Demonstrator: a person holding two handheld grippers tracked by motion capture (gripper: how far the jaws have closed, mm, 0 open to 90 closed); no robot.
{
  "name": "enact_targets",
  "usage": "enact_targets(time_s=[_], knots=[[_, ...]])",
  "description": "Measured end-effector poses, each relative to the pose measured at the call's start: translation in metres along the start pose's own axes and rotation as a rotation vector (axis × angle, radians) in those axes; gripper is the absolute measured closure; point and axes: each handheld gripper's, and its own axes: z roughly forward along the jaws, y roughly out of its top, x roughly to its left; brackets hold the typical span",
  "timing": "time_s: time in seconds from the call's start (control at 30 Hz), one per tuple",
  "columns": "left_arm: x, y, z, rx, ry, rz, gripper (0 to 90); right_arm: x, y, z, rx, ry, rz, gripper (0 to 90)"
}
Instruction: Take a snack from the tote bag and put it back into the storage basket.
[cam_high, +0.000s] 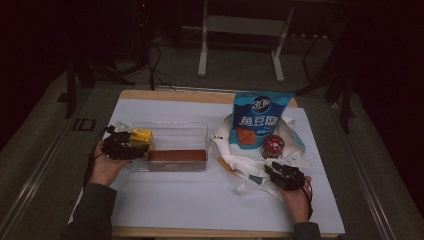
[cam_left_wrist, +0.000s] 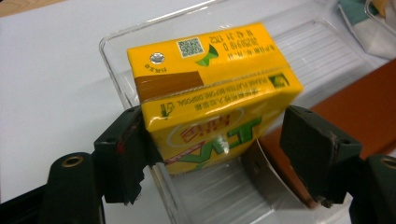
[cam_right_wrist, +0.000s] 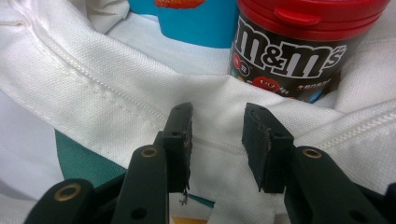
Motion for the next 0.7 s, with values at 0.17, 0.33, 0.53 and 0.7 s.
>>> enact_targets(time_s=[0.17, 0.33, 0.53, 0.7], knots=[[0.004, -0.003, -0.006, 0.0, 0.006, 0.001, 30.1, 0.0, 0.0, 0.0, 0.0, 0.0, 0.0, 62.7], [0.008, -0.002, -0.02, -0.063, -0.01, -0.016, 29.7, 0.0, 0.0, 0.0, 0.0, 0.0, 0.0, 62.7], [0.006, 0.001, -0.026, -0.085, -0.012, 0.007, 28.8, 0.0, 0.0, 0.0, 0.0, 0.0, 0.001, 62.7], [0.005, 0.006, -0.027, -0.093, -0.024, 0.017, 25.1, 0.0, 0.0, 0.0, 0.0, 0.0, 0.001, 62.6]])
